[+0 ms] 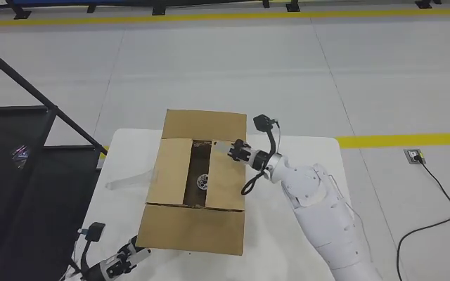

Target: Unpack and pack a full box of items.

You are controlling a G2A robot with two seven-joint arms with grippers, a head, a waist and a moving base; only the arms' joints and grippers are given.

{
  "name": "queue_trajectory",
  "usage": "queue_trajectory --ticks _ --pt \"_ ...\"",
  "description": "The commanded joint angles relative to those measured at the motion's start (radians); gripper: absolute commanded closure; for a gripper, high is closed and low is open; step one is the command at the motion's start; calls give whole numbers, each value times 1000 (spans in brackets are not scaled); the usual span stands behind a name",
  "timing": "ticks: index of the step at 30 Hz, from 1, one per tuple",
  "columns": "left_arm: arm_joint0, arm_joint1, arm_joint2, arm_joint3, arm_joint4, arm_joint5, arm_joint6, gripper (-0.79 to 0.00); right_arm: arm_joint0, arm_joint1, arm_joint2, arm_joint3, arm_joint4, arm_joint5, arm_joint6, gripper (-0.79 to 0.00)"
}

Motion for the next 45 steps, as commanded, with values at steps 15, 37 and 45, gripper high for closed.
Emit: queue_trajectory --ticks 15,37,45 --pt "-42 12 -24 -82 -82 72 151 -785 299 -76 -72 587 97 28 -281 -785" --pt "-104 -3 92 -139 153 231 480 -785 457 -87 77 931 596 -304 269 -785" --pt "-159 -7 156 -119 225 287 532 -785 443 -59 134 888 720 -331 551 -785"
